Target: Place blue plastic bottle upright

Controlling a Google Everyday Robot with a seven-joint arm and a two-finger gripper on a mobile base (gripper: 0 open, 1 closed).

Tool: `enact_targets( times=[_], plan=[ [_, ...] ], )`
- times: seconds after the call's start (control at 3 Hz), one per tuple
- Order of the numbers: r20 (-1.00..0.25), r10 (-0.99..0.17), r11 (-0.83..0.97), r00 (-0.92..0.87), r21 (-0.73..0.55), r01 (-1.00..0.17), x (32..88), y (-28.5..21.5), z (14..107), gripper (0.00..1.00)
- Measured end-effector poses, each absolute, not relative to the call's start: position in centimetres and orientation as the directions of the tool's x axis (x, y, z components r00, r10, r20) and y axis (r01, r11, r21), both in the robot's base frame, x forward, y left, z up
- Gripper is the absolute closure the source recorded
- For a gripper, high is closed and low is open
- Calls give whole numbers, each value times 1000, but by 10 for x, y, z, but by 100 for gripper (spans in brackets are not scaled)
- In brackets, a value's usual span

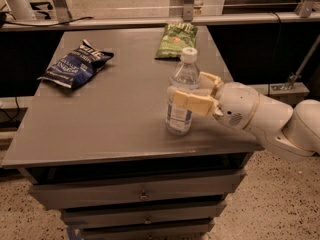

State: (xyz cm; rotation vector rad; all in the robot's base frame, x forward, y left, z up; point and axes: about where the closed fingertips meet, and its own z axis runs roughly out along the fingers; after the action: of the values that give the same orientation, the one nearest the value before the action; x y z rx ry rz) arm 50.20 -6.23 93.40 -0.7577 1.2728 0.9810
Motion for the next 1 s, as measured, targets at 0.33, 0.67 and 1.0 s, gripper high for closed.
enact_targets(
  times=[0.33, 0.67, 1.0],
  plan=[
    [-985, 170, 414, 26, 47, -909, 501, -64, 934, 12],
    [-986, 163, 415, 34, 37, -909, 500, -66, 936, 0],
    [-990, 133, 418, 45, 15, -908, 497, -75, 936, 0]
  ],
)
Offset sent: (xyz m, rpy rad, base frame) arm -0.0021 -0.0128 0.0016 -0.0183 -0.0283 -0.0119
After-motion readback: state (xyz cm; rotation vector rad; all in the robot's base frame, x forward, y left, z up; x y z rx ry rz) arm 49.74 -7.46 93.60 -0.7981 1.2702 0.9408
